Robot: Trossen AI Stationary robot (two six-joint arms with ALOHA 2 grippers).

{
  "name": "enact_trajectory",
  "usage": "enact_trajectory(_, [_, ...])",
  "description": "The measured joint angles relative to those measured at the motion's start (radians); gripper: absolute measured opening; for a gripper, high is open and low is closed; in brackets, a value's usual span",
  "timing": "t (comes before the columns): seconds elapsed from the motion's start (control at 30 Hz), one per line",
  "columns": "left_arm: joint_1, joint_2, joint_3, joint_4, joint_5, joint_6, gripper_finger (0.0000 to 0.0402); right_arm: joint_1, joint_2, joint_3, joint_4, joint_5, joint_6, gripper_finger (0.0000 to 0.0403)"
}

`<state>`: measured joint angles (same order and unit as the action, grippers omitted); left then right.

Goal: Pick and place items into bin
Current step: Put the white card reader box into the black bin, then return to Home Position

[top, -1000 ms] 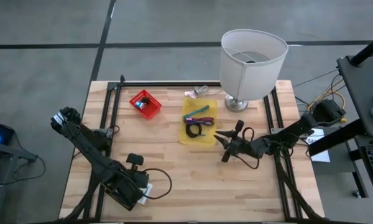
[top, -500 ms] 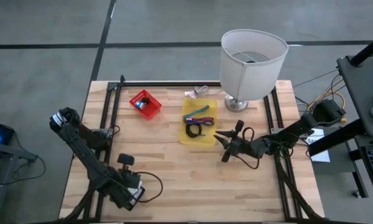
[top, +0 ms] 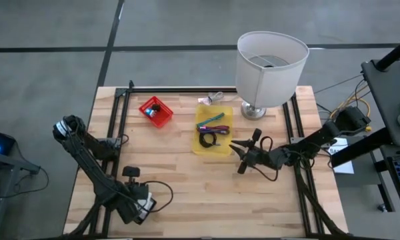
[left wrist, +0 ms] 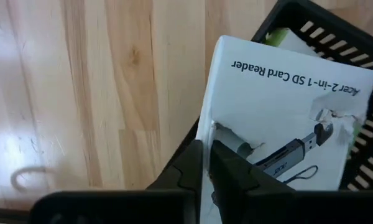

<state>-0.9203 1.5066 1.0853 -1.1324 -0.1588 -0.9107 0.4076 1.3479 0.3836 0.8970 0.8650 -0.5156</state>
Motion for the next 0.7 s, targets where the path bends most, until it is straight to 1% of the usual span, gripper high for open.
enact_trajectory(0.27, [0.001,0.0,-0.002,-0.001,-0.004,-0.001,0.007,0.0,0.0,0.001,0.002,0.0,0.011,0.0068])
enact_trajectory(0.5, [0.002,-0.014,-0.002,-0.003,-0.034,-0.001,0.0127,0.0,0.0,0.012,0.0,0.0,0.011,0.0068])
enact_trajectory(0.6, [0.002,-0.032,-0.001,-0.003,-0.034,-0.001,0.0143,0.0,0.0,0.012,-0.001,0.0,0.011,0.0068])
enact_trajectory(0.7, [0.002,-0.06,0.009,-0.002,-0.034,-0.008,0.0149,0.0,0.0,0.012,-0.001,0.0,0.011,0.0068])
